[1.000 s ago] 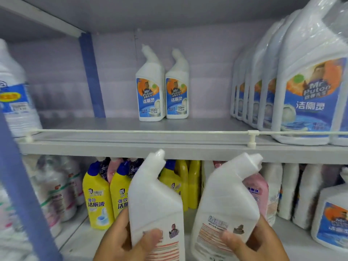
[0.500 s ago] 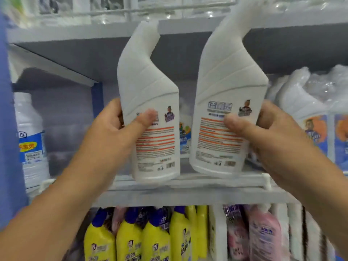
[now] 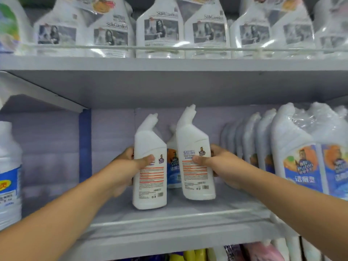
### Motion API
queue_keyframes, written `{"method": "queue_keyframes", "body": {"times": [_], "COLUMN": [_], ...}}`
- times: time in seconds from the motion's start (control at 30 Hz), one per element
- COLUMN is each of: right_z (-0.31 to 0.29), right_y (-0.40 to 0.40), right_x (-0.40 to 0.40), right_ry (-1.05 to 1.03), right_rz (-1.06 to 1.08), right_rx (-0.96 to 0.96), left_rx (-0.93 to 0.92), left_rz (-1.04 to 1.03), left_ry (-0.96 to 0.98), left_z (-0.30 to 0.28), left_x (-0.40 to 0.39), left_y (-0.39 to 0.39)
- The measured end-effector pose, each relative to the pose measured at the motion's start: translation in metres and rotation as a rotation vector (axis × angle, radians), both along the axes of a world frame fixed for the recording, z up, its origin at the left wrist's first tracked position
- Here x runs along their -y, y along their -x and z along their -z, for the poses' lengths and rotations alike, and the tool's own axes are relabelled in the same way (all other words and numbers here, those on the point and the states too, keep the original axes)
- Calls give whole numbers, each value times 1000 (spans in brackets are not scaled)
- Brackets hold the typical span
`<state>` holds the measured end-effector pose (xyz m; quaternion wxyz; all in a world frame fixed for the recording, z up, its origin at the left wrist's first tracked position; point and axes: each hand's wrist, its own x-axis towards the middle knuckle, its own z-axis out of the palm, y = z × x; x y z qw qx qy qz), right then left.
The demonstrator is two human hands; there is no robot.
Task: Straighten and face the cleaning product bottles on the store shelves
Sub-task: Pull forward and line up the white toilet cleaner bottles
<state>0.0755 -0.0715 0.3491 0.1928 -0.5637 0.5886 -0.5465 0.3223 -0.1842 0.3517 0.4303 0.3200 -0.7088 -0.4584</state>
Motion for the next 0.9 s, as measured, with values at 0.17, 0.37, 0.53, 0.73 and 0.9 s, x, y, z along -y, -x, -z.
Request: {"method": "queue_keyframes", "body": {"times": [0.17,0.37,0.53,0.73,0.9], "right_z": [-4,-19,-39,-77,-76], "right_y": [9,19,20,12,9], "right_x": [22,38,44,54,77], "right_ry": [-188,-379,-347,-203,-195], "right_rz": [-120,-165,17,-37,-57], "right_rx": [-2,-131,-365,-426,-368], "left_rx": [161,194,318,499,251], "left_rz": [-24,-33,-25,-19,20], "left_ry": [118,255,413,418,363], "left_z": [-5,-44,-66,-83,-66], "left_x": [11,25,43,53,65], "left_y": [5,-3,0,2,12]}}
